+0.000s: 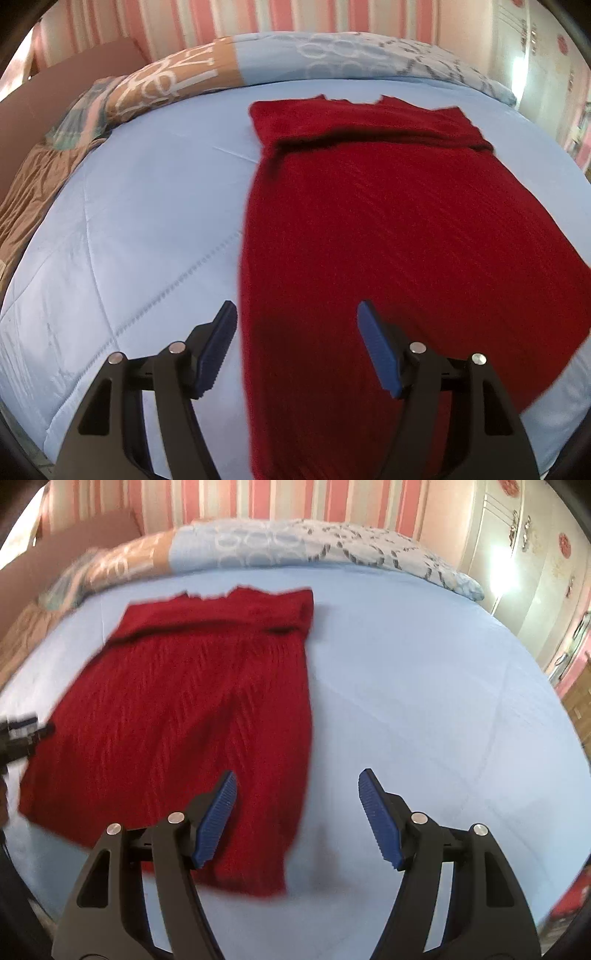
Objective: Fold small clothes
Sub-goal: 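Open the right tool and withdraw both tools from the folded sweater, then grasp the red sweater hem with the right tool while the left tool grasps it too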
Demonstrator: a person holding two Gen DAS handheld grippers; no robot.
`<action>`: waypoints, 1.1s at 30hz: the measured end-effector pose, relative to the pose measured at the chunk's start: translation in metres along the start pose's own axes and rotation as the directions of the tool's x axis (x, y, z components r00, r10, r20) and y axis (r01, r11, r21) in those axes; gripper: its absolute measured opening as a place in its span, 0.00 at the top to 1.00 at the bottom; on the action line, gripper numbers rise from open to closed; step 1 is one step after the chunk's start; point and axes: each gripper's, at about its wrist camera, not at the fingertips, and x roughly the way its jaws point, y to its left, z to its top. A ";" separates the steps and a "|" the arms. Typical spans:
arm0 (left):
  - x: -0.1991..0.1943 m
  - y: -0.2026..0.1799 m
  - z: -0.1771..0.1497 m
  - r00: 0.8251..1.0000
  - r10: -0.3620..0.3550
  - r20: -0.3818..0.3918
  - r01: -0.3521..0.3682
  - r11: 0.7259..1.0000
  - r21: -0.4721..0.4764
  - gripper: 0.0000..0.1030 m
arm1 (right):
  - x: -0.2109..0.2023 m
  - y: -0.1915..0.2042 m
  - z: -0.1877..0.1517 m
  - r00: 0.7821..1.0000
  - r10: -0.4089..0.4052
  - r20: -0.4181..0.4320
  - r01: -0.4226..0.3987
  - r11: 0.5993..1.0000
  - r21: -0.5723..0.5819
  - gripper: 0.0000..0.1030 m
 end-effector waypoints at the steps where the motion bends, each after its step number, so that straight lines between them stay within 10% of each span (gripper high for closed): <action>1: -0.001 -0.004 -0.003 1.000 -0.003 -0.003 0.003 1.000 0.008 0.33 | 0.000 0.000 -0.009 1.000 0.009 -0.027 -0.009 1.000 -0.007 0.34; 7: 0.004 -0.012 -0.020 0.999 0.023 -0.036 -0.022 1.000 0.022 0.33 | 0.030 0.009 -0.030 0.989 0.073 -0.125 -0.068 0.997 0.047 0.86; 12: 0.001 -0.010 -0.029 0.997 0.066 -0.035 -0.064 0.997 0.045 0.33 | 0.006 0.007 -0.034 1.000 -0.021 -0.021 0.022 0.998 0.056 0.88; 20: -0.019 0.008 -0.046 0.997 0.058 -0.042 -0.057 0.998 0.005 0.33 | 0.024 -0.001 -0.054 0.995 -0.032 -0.095 0.038 0.997 0.068 0.88; 30: -0.030 0.033 -0.087 0.993 -0.053 -0.103 0.027 0.971 -0.237 0.34 | 0.017 0.006 -0.052 0.998 -0.029 -0.060 0.031 0.999 0.038 0.85; 33: -0.031 0.030 -0.088 0.990 -0.098 -0.106 0.069 0.966 -0.250 0.47 | 0.015 0.005 -0.050 0.998 -0.020 -0.058 0.023 0.999 0.046 0.85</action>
